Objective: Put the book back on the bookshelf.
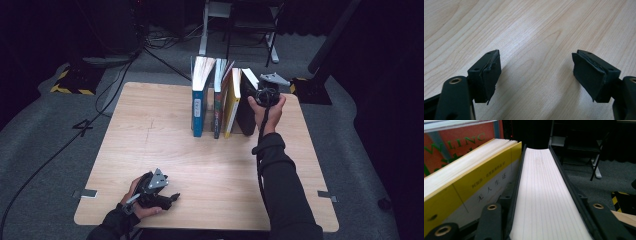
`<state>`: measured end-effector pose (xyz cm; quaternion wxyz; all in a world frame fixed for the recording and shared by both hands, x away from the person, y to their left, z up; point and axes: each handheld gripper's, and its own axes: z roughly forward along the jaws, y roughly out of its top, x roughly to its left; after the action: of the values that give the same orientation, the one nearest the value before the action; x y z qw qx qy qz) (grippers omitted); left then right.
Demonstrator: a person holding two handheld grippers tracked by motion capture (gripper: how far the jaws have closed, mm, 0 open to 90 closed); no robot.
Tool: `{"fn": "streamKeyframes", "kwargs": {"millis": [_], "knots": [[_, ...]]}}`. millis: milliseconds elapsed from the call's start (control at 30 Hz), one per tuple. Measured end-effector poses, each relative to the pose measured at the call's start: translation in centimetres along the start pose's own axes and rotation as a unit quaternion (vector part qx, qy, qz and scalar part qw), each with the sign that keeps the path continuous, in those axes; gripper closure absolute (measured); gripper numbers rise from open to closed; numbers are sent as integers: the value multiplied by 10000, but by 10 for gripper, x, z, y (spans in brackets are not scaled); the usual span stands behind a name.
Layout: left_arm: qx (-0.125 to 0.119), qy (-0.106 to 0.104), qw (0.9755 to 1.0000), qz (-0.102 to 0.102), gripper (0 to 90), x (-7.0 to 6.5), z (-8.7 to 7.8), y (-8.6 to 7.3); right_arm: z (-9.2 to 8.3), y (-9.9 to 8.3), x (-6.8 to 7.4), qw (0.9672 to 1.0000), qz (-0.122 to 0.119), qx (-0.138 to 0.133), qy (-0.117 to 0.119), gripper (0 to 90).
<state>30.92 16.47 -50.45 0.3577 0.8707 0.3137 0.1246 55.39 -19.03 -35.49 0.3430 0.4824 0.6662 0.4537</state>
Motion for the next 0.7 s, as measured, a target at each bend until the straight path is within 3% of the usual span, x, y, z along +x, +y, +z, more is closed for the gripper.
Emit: {"fn": "streamKeyframes", "kwargs": {"millis": [267,500,533,700], "knots": [[2,-1,10000,-15,227,0,0,0,-11,-6,-1,9999,18,143,15,501],[3,-2,10000,-20,227,0,0,0,-16,-8,-6,9991,87,213,356,440],[7,7,10000,-13,227,0,0,0,-23,-12,-7,9989,62,88,449,421],[-1,42,10000,-28,227,-1,-1,-1,-38,-31,-10,9983,-134,62,560,377]]}}
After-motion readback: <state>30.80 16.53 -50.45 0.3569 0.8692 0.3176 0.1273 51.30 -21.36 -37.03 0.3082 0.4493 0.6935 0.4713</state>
